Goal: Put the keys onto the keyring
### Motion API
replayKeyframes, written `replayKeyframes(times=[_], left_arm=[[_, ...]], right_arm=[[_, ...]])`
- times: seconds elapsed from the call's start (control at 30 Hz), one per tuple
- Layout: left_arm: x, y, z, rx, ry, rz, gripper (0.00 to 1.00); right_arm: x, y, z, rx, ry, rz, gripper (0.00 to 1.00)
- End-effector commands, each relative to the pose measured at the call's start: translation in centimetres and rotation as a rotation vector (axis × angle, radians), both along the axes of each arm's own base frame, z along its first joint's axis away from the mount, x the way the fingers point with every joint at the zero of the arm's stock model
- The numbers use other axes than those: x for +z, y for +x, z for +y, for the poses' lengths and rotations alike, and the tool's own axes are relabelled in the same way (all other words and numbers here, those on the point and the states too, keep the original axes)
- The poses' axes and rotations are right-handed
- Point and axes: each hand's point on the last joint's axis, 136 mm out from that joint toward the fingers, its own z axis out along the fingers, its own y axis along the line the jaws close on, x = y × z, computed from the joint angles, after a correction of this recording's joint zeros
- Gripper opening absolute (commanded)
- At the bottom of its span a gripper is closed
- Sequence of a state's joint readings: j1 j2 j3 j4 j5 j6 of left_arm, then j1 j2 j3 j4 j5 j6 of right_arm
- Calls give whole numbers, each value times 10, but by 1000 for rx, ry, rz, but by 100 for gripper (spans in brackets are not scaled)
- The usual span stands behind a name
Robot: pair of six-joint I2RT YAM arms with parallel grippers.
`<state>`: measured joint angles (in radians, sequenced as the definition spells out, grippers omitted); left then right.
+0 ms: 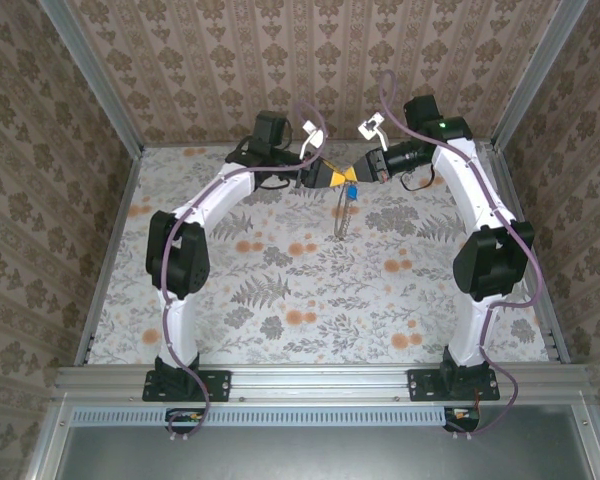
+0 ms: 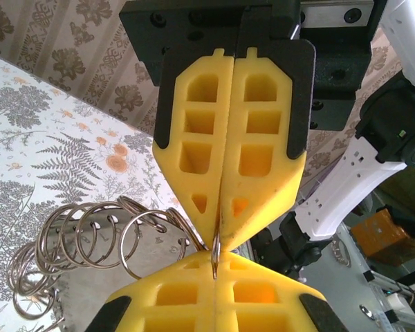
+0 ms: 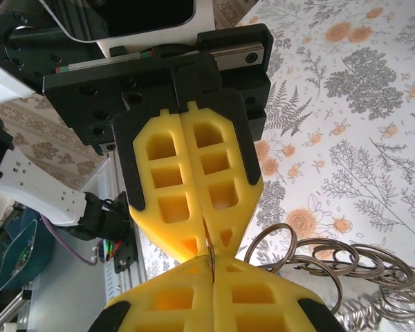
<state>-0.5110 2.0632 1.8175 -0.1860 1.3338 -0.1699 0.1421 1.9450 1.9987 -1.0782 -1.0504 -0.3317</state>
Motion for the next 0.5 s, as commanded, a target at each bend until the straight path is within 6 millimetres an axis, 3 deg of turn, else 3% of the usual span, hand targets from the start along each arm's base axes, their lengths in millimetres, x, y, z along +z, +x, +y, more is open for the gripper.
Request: replayKeyframes(times=[0.0,0.03,0.13,0.2,0.33,0.47], left_arm=[[26,-2,-6,38,-54,-61,0],[28,2,-5,52,-70,-57,0],[37,12,1,95,-113,-53,0],[42,14,4,107,-129,-57,0],[54,8,8,104,-141,-86,0],[64,7,11,119,-151,-105,0]], right_arm=[[24,-6,4,1,42,-55,0],[28,-5,4,-11,49,-65,1],[46,4,-3,-75,100,-103,29],[63,10,-12,-127,154,-145,37],[89,15,-30,-224,231,-210,42],[93,18,-47,-354,242,-260,43]])
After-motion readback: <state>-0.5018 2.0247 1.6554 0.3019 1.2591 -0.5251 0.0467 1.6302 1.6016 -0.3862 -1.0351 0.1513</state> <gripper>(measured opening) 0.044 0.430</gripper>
